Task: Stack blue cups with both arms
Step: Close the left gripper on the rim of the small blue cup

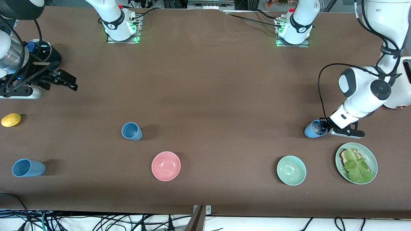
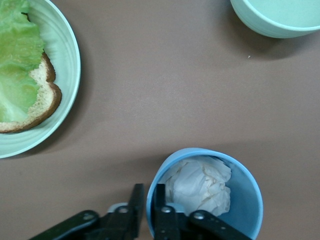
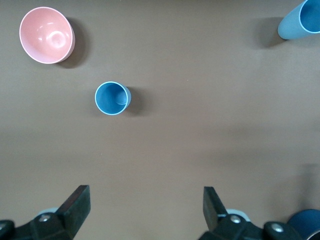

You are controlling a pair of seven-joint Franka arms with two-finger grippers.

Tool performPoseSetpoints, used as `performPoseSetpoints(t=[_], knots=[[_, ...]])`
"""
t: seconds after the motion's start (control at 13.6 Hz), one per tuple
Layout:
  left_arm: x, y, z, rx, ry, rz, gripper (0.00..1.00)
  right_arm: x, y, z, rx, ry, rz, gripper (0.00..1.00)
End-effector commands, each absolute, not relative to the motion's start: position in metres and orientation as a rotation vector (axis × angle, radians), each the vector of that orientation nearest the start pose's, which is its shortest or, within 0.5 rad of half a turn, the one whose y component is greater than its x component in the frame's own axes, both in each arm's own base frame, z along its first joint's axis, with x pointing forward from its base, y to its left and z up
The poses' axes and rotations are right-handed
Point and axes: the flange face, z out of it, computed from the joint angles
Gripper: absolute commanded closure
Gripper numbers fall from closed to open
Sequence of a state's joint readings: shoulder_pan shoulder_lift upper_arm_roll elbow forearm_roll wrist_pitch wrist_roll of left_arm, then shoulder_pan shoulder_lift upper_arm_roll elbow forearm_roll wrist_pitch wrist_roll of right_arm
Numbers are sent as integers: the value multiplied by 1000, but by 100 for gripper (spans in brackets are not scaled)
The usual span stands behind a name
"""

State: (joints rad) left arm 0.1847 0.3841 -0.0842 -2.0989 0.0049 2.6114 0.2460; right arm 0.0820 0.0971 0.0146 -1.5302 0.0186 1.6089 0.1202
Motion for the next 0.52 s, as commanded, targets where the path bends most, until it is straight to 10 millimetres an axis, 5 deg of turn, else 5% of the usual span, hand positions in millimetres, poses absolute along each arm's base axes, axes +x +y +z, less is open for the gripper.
performPoseSetpoints(t=[0.0,0.44], knots=[[590,63,249,-3130,250,-228,100,580,59,595,-3138,53,35,0],[598,62,281,-3121,313,-220,100,580,57,595,-3137,58,32,0]])
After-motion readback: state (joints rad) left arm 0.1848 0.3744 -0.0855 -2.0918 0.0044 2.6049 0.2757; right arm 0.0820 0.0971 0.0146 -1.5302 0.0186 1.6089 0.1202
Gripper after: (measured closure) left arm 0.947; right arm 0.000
